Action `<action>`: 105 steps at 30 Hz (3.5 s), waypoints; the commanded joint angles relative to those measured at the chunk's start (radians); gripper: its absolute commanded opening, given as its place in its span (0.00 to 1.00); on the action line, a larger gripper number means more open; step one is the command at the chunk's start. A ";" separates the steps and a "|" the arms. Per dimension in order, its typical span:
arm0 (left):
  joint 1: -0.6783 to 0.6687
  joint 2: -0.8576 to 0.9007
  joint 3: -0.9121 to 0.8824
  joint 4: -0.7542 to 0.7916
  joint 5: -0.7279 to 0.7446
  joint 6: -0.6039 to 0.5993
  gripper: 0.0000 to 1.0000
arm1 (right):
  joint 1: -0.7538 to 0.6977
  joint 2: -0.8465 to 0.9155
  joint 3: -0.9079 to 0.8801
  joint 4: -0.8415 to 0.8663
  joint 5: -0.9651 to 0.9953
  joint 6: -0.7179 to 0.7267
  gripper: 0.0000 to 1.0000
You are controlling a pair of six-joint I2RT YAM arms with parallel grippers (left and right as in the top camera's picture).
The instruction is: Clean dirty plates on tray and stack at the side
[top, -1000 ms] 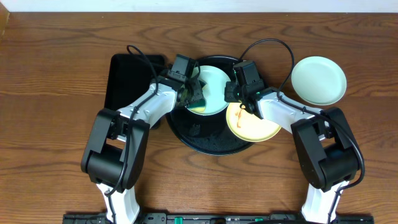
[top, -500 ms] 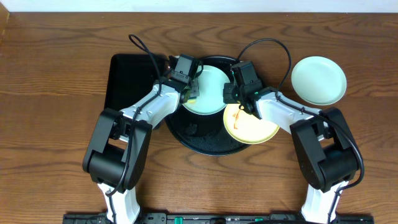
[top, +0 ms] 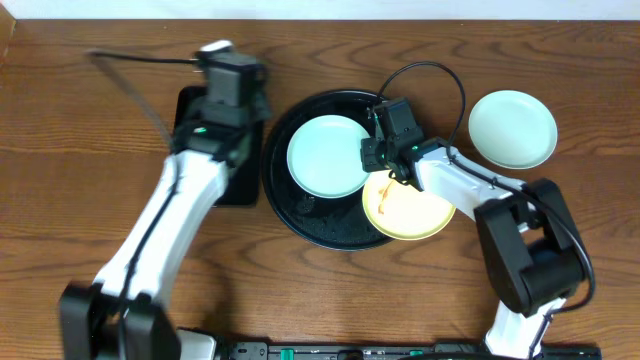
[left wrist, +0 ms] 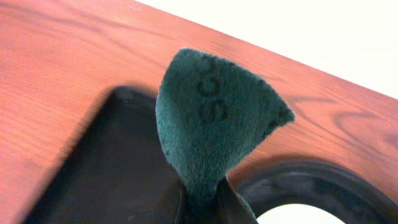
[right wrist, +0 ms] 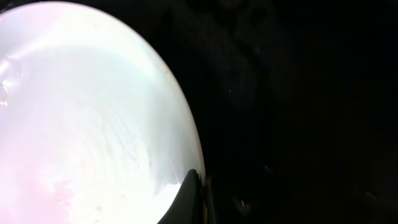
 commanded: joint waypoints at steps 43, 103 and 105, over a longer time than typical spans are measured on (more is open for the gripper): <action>0.145 -0.085 -0.006 -0.373 0.049 -0.040 0.08 | 0.283 -0.367 0.261 -0.223 0.824 -0.431 0.01; -0.132 0.499 -0.006 0.177 0.470 -0.021 0.08 | 0.048 0.193 0.257 -0.202 0.057 0.251 0.01; -0.132 0.500 -0.006 0.145 0.469 0.080 0.08 | 0.046 0.193 0.257 -0.202 0.057 0.251 0.01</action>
